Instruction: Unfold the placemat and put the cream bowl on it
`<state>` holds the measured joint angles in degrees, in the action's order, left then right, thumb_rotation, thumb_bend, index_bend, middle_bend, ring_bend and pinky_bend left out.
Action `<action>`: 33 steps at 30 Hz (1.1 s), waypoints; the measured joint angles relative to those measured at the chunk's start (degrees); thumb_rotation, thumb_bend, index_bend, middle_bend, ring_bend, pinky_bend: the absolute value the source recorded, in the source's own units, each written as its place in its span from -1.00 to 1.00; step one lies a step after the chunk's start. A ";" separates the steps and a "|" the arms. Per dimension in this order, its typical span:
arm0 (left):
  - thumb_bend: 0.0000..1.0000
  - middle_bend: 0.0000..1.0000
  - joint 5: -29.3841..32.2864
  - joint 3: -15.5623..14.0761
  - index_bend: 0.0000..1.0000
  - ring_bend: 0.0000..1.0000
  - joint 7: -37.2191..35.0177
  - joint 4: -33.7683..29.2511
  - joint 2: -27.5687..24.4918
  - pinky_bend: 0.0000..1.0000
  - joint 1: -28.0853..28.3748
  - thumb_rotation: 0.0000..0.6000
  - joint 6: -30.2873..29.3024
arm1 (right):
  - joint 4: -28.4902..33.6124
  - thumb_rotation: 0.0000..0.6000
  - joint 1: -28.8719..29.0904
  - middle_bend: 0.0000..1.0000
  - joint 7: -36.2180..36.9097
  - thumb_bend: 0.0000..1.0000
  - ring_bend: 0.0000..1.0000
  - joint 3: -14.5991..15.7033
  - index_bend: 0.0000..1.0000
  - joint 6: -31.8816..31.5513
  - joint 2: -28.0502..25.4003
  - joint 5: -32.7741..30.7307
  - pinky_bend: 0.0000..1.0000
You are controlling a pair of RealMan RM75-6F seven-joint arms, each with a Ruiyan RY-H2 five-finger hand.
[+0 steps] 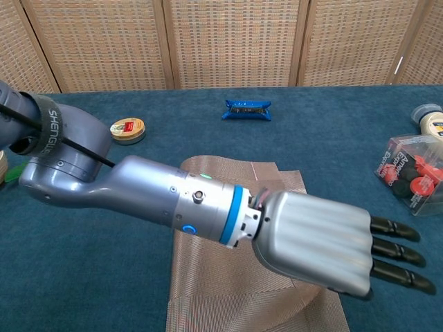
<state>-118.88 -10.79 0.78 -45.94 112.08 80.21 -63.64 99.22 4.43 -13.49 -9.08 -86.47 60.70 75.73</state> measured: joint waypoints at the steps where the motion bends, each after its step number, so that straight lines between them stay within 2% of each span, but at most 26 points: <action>1: 0.41 -1.00 0.33 0.05 0.70 -1.00 0.05 -0.30 -0.69 -1.00 -0.45 1.00 -0.44 | 0.01 1.00 0.00 -1.00 -0.06 -1.00 -1.00 0.01 -1.00 -0.03 0.01 0.02 -1.00; 11: 0.41 -1.00 3.51 0.54 0.74 -1.00 2.13 -5.70 -9.88 -1.00 -6.25 1.00 -6.45 | 0.35 1.00 0.08 -1.00 -0.52 -1.00 -1.00 0.36 -1.00 -0.01 0.19 0.59 -1.00; 17: 0.41 -1.00 8.45 1.20 0.77 -1.00 8.47 -13.80 -14.73 -1.00 -11.50 1.00 -6.55 | 0.65 1.00 0.17 -1.00 -0.90 -1.00 -1.00 0.83 -1.00 0.11 0.30 1.38 -1.00; 21: 0.40 -1.00 12.95 1.75 0.77 -1.00 18.25 -22.87 -19.02 -1.00 -15.30 1.00 -5.32 | 0.98 1.00 0.37 -1.00 -1.41 -1.00 -1.00 1.27 -1.00 0.39 0.56 2.14 -1.00; 27: 0.40 -1.00 22.68 2.65 0.78 -1.00 40.00 -42.87 -27.11 -1.00 -22.27 1.00 -3.92 | 1.58 1.00 0.48 -1.00 -1.93 -1.00 -1.00 1.73 -1.00 0.33 0.73 3.20 -1.00; 30: 0.40 -1.00 28.25 2.65 0.79 -1.00 50.15 -53.19 -31.91 -1.00 -27.31 1.00 -4.30 | 1.83 1.00 0.46 -1.00 -2.03 -1.00 -1.00 1.95 -1.00 0.29 0.73 3.58 -1.00; 33: 0.40 -1.00 32.16 2.01 0.79 -1.00 56.84 -59.22 -35.51 -1.00 -32.47 1.00 -5.84 | 2.00 1.00 0.44 -1.00 -2.03 -1.00 -1.00 2.15 -1.00 0.25 0.69 4.02 -1.00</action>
<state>-86.72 -8.78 57.61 -105.16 76.57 47.74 -69.48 101.23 4.87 -15.52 -6.93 -86.22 61.39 79.75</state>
